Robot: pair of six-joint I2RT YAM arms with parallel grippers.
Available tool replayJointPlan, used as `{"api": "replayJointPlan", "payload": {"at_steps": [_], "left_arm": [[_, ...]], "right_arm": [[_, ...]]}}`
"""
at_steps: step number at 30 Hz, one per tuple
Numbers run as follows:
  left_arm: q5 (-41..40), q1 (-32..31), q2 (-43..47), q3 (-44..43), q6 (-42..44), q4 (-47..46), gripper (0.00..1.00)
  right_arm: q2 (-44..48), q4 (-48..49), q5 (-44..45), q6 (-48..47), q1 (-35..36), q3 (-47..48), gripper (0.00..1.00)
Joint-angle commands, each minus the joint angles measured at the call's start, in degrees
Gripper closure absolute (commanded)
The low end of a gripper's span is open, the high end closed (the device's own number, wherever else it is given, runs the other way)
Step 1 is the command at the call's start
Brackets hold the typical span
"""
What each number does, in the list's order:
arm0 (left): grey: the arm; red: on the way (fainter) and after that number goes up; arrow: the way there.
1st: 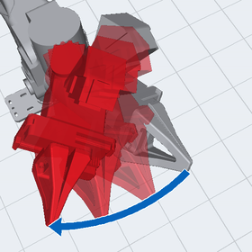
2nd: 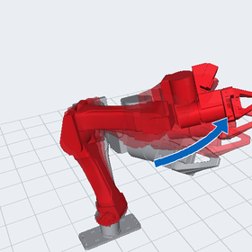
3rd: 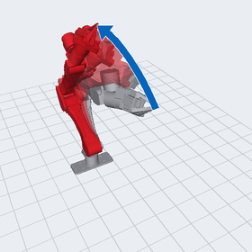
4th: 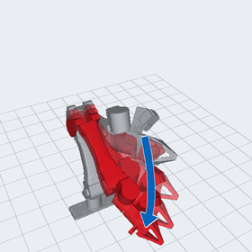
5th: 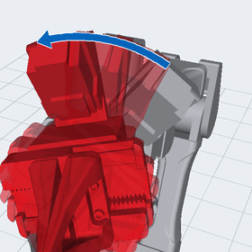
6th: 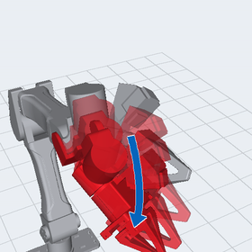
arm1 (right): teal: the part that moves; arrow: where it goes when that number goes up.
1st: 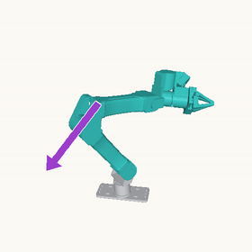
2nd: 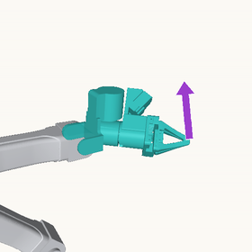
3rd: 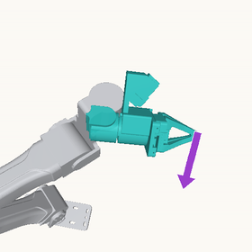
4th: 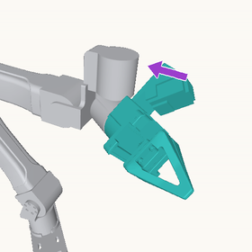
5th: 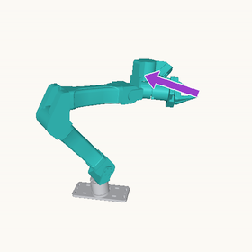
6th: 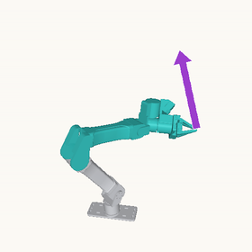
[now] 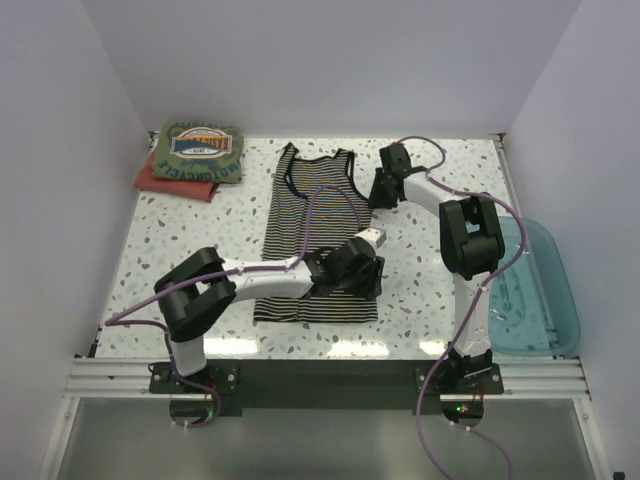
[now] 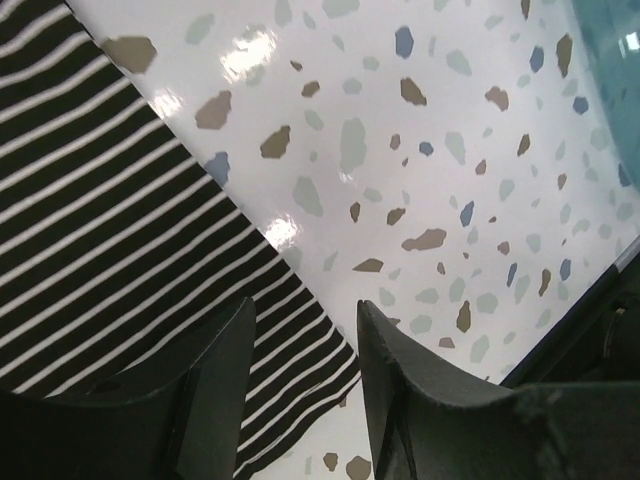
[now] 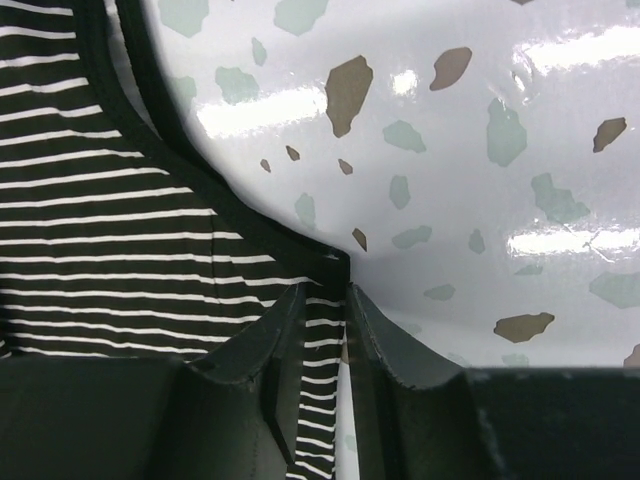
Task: Fold and stack the tank tops
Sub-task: Fold the tank top
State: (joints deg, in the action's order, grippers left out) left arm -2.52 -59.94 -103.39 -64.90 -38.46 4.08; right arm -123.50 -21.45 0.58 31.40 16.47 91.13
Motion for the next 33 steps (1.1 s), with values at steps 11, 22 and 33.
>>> {"api": "replayJointPlan", "payload": {"at_steps": [11,22,33], "left_arm": [[-8.4,-8.2,-4.7,-2.2,-1.8,4.5,0.53],[-11.2,-9.9,-7.2,-4.7,-2.0,7.4,0.67],[-12.1,-9.9,-0.5,0.1,-2.0,8.8,0.96]], "right_arm": [[0.2,1.1,2.3,0.2,-0.1,-2.0,0.87],[0.2,1.0,2.8,-0.4,-0.2,-2.3,0.83],[4.5,0.6,3.8,-1.3,-0.4,-4.2,0.7]]}}
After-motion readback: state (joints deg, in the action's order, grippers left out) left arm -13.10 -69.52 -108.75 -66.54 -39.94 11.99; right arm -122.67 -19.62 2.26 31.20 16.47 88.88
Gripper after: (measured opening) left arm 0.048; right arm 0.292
